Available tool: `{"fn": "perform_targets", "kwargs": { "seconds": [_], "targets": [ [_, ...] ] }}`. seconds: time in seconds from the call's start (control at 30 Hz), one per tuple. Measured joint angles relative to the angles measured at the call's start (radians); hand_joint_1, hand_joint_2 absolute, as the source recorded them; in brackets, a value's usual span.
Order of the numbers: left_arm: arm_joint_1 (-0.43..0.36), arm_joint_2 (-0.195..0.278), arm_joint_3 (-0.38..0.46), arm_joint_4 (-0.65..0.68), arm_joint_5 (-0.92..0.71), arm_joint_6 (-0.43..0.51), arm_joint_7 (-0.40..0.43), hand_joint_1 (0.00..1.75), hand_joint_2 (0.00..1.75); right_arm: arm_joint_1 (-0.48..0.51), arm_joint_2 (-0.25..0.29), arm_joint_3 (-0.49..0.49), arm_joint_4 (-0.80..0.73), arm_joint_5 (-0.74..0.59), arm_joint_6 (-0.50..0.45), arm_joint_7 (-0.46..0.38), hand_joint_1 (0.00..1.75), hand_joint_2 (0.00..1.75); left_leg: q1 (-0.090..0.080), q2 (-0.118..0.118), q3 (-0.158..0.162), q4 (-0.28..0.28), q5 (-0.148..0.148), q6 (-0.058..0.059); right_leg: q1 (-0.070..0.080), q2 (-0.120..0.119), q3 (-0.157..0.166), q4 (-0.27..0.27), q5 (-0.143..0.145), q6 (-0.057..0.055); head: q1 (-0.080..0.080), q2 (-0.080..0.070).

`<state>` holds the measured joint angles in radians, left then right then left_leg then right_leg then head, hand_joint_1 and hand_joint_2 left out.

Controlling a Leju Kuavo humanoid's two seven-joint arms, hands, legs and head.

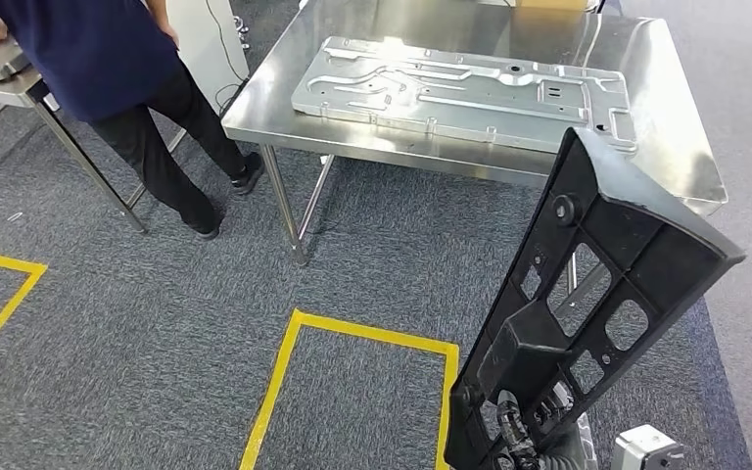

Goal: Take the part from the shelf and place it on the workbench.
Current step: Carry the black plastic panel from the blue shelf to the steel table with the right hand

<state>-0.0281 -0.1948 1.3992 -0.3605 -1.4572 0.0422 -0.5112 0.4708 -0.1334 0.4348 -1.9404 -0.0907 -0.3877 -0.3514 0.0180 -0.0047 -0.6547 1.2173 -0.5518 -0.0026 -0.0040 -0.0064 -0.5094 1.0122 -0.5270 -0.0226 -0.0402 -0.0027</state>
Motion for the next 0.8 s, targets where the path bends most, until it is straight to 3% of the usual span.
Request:
{"fn": "perform_targets", "kwargs": {
  "seconds": [0.03,0.1,0.17,0.27,0.33,0.4,0.43,0.47,0.53,0.6,0.73,0.8],
  "targets": [
    [0.002,0.002,0.0,0.0,-0.001,0.0,0.002,0.0,0.0,0.0,0.0,0.002,0.002,-0.001,-0.003,0.0,1.75,1.75,-0.003,0.0,0.019,-0.057,0.044,0.01,0.002,0.001,0.011,0.0,-0.009,0.001,0.0,0.0],
    [0.002,0.003,0.0,0.0,-0.001,-0.001,0.003,0.0,0.0,-0.001,0.0,0.005,0.003,-0.002,-0.007,0.001,1.75,1.75,-0.012,0.003,0.061,-0.155,0.081,0.026,0.005,0.001,0.017,0.003,-0.019,0.007,0.0,0.0],
    [0.002,0.004,0.0,0.0,-0.001,-0.003,0.004,0.0,0.0,-0.002,-0.001,0.008,0.005,-0.003,-0.008,0.001,1.75,1.75,-0.018,0.004,0.071,-0.179,0.074,0.034,0.005,0.002,0.015,0.002,-0.023,0.017,0.0,0.0],
    [0.004,0.004,0.0,0.0,-0.001,-0.003,0.004,0.0,0.0,-0.002,-0.004,0.009,0.006,-0.003,-0.009,0.001,1.75,1.75,-0.009,0.002,0.086,-0.203,0.073,0.043,0.005,0.003,0.016,0.015,-0.039,0.033,0.001,0.0],
    [0.003,0.003,0.0,0.0,-0.001,-0.004,0.005,0.0,0.0,-0.002,-0.005,0.01,0.007,-0.003,-0.011,0.001,1.75,1.75,-0.004,0.003,0.1,-0.215,0.072,0.05,0.0,0.005,-0.029,0.108,-0.083,0.041,0.002,0.0],
    [0.003,0.003,0.0,0.0,-0.002,-0.005,0.005,0.0,0.0,-0.002,-0.006,0.01,0.009,-0.004,-0.014,0.002,1.75,1.75,-0.004,0.003,0.108,-0.215,0.065,0.054,-0.007,0.006,-0.111,0.238,-0.124,0.05,0.002,0.0],
    [0.003,0.003,0.0,0.0,-0.002,-0.005,0.006,0.0,0.0,-0.002,-0.008,0.01,0.01,-0.004,-0.015,0.002,1.75,1.75,-0.004,0.002,0.113,-0.215,0.06,0.054,-0.011,0.006,-0.141,0.274,-0.122,0.054,0.002,0.0],
    [0.003,0.003,0.0,0.0,-0.002,-0.006,0.006,0.0,0.0,-0.002,-0.009,0.011,0.011,-0.004,-0.016,0.003,1.75,1.75,-0.004,0.001,0.12,-0.215,0.055,0.052,-0.015,0.006,-0.152,0.272,-0.099,0.057,0.002,0.0],
    [0.005,0.002,0.001,0.0,-0.003,-0.006,0.008,0.0,0.0,-0.001,-0.011,0.012,0.012,-0.004,-0.021,0.004,1.75,1.75,-0.002,-0.001,0.138,-0.214,0.041,0.045,-0.021,0.005,-0.12,0.165,-0.01,0.06,0.002,0.0],
    [0.004,0.002,0.001,0.0,-0.004,-0.007,0.009,0.0,0.0,-0.001,-0.012,0.013,0.013,-0.004,-0.027,0.006,1.75,1.75,-0.004,-0.002,0.149,-0.211,0.027,0.033,-0.019,0.005,-0.076,0.056,0.041,0.056,0.002,0.0],
    [0.002,0.002,0.001,0.0,-0.006,-0.009,0.011,0.0,0.0,0.003,-0.015,0.016,0.014,0.0,-0.042,0.016,1.75,1.75,-0.004,-0.002,0.155,-0.213,0.016,0.011,-0.014,0.009,-0.06,0.02,0.036,0.036,0.001,0.0],
    [0.001,0.001,0.001,-0.001,-0.007,-0.01,0.011,0.0,0.0,0.004,-0.016,0.018,0.014,0.002,-0.045,0.018,1.75,1.75,-0.001,-0.001,0.144,-0.176,-0.008,0.001,-0.019,0.008,-0.049,0.009,0.035,0.024,0.0,0.0]
  ]
}}
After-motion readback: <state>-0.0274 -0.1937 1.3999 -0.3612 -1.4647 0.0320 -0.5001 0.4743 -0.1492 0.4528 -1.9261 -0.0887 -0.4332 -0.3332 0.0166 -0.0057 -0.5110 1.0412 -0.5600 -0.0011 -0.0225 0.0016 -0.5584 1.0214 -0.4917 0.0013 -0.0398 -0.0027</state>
